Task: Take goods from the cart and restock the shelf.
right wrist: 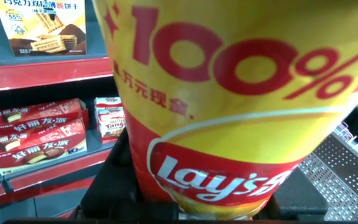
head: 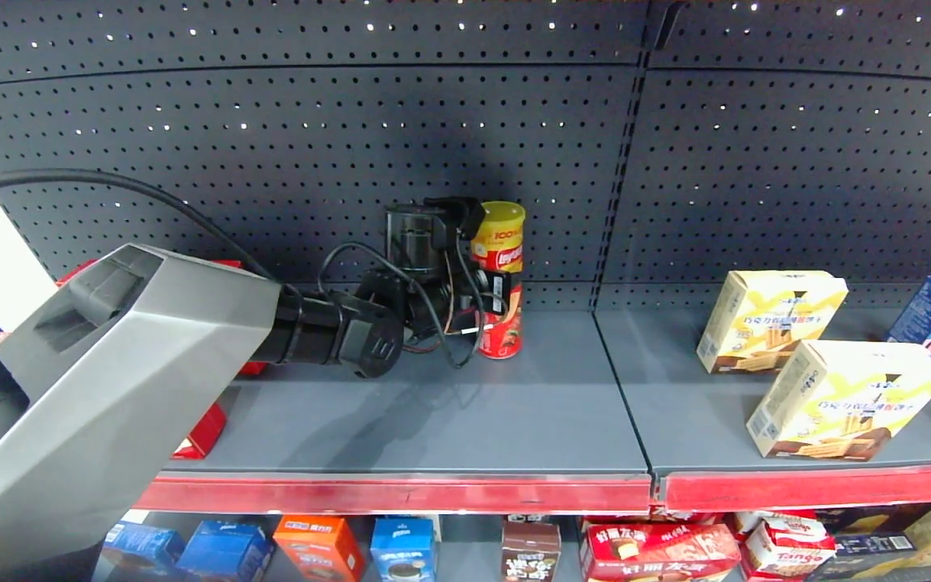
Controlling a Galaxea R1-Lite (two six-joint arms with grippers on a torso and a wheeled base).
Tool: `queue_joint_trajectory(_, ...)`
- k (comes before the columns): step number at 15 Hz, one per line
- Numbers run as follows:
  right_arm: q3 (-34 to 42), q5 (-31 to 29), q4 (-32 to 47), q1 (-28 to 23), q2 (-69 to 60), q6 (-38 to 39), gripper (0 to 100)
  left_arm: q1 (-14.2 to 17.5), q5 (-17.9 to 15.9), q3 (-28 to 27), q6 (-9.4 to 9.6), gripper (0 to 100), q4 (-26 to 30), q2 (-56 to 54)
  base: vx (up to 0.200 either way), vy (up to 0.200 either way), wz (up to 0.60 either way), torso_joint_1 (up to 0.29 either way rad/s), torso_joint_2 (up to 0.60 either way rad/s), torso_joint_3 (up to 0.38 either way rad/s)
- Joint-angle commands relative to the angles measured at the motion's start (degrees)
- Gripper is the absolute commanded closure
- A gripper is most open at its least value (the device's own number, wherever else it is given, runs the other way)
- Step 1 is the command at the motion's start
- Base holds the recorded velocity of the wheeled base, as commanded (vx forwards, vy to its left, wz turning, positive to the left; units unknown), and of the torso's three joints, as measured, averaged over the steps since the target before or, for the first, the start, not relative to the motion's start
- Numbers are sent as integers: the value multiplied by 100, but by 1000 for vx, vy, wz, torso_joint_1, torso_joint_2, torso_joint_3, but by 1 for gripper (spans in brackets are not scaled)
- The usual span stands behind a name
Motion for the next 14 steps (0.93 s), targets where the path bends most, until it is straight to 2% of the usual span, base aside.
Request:
queue_joint_trajectory(1, -1, 3, -4, -11, -62, 10, 100, -15, -39, 347, -1, 100, 3, -325, 0, 0, 0, 0, 0, 0)
queue_joint_trajectory(6, -1, 38, 110, -47, -71, 19, 100, 11, -391, 1340, 25, 100, -14, -1256, 0, 0, 0, 0, 0, 0)
queue_joint_trajectory(7, -9, 47, 110, -47, -71, 54, 100, 11, -690, 1682, 43, 100, -40, -1564, 0, 0, 0, 0, 0, 0)
queue_joint_trajectory(8, -18, 47, 110, -47, -71, 63, 100, 38, -813, 1823, 69, 100, -49, -1678, 0, 0, 0, 0, 0, 0)
queue_joint_trajectory(10, -36, 47, 110, -47, -71, 80, 100, 46, -1112, 2192, 236, 100, -67, -2030, 0, 0, 0, 0, 0, 0)
queue_joint_trajectory(11, -36, 47, 110, -47, -71, 80, 100, 38, -1147, 2263, 271, 100, -67, -2082, 0, 0, 0, 0, 0, 0)
queue_joint_trajectory(12, -45, 56, 101, -47, -71, 80, 100, 46, -1208, 2509, 429, 100, -111, -2223, 0, 0, 0, 0, 0, 0)
queue_joint_trajectory(14, -53, 56, 110, -47, -71, 89, 100, 38, -1200, 2807, 482, 100, -216, -2355, 0, 0, 0, 0, 0, 0)
